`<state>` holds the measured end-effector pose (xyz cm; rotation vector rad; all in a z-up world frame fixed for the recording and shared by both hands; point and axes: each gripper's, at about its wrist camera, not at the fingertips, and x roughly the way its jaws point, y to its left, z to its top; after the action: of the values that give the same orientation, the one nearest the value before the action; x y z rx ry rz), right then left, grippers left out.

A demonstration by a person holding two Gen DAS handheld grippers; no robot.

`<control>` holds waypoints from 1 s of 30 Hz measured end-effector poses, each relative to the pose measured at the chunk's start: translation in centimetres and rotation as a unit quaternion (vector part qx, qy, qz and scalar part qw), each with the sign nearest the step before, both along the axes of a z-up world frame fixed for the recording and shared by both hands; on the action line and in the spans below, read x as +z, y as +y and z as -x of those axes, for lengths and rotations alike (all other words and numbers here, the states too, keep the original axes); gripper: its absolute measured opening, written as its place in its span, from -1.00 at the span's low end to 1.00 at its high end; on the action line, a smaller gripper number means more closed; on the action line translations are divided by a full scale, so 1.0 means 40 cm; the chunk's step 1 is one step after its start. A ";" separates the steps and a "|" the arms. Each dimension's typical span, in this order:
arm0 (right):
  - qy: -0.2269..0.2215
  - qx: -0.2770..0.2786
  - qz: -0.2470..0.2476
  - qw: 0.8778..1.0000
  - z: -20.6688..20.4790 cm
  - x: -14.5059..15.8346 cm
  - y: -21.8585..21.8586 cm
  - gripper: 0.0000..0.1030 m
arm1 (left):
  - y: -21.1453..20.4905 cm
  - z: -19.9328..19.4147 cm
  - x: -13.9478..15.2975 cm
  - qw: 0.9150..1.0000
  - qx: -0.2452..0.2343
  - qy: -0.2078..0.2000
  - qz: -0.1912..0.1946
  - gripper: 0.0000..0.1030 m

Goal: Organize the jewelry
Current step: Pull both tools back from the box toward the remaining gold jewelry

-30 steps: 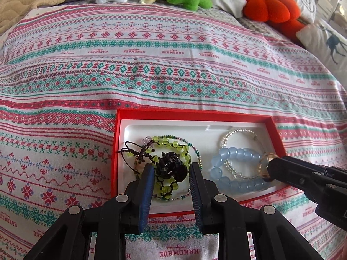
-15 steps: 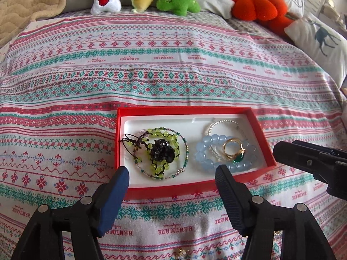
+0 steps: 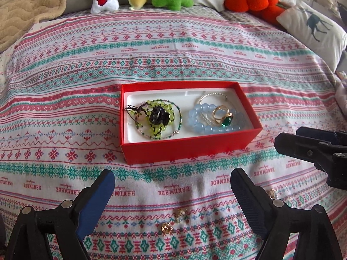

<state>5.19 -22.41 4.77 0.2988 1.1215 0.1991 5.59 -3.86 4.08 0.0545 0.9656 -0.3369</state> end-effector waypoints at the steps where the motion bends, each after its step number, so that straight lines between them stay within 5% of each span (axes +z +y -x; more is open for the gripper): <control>1: 0.000 0.003 0.003 1.000 0.008 0.000 0.002 0.21 | 0.000 0.005 -0.002 1.000 -0.001 0.001 -0.002 0.76; 30: 0.049 0.079 0.105 0.990 0.184 -0.129 -0.004 0.26 | 0.097 0.152 -0.128 0.997 -0.045 0.011 -0.056 0.78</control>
<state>-2.17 -22.57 -0.38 0.0325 1.2529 0.2051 -0.48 0.00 -1.02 0.1977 1.0044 -0.3664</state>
